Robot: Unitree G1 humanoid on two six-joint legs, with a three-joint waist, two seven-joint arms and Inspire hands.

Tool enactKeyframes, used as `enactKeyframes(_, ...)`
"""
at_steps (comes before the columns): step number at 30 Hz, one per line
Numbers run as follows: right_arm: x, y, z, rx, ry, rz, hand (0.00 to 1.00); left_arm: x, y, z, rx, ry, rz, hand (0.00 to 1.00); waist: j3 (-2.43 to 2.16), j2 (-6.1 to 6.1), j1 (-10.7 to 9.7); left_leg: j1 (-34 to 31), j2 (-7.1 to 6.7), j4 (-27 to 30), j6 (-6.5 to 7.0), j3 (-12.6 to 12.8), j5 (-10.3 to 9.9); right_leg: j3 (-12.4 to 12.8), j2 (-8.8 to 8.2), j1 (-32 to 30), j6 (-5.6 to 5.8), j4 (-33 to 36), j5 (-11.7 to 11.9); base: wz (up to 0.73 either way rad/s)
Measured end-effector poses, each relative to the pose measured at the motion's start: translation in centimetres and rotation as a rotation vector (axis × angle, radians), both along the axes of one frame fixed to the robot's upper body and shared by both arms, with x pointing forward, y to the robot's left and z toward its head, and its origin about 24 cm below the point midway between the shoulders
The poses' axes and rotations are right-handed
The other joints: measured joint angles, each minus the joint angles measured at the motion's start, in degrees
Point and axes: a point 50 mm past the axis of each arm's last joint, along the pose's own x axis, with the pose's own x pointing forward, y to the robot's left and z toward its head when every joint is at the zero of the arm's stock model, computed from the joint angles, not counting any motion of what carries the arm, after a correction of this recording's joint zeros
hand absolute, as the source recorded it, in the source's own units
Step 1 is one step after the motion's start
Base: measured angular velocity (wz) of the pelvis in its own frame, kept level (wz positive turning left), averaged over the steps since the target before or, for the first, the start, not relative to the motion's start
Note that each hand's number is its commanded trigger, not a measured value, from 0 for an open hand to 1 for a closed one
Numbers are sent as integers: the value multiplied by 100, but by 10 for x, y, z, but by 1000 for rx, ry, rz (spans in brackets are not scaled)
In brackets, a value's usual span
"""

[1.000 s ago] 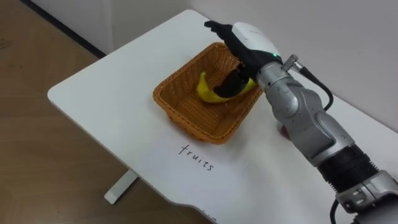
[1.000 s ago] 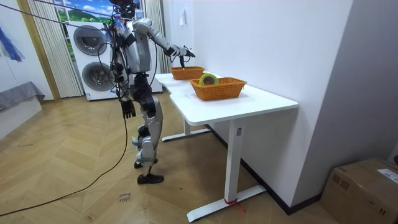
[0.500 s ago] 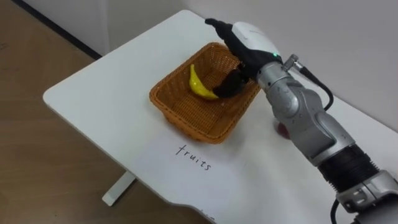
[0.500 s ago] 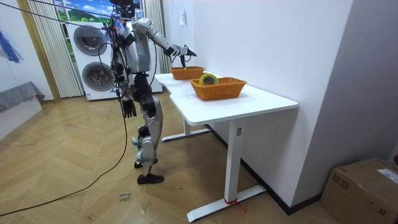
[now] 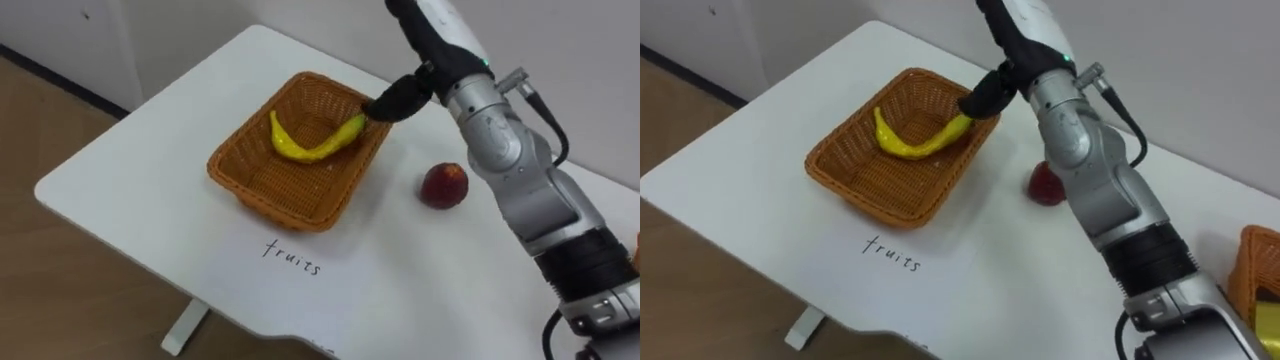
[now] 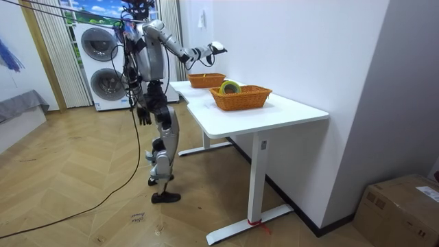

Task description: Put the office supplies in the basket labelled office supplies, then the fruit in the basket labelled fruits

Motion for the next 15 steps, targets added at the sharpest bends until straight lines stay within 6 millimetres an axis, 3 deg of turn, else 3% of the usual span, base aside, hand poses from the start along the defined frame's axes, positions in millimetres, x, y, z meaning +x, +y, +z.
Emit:
enactKeyframes(5, -4, -15, -8, 83, 20, -53, 0, -1, -5, -2, -10, 1, 6, 0, -36, 110, -170, 41, 7, -6, -3, 71, 7, 60, -1, 32, 1, 7, -1, -7)
enactKeyframes(15, -7, -32, -10, 200, -52, -183, 0, -2, -14, -5, -42, 7, 9, 0, -14, 140, -408, 166, 3, 49, -5, 121, 9, 138, -6, 148, -1, 18, 0, -3)
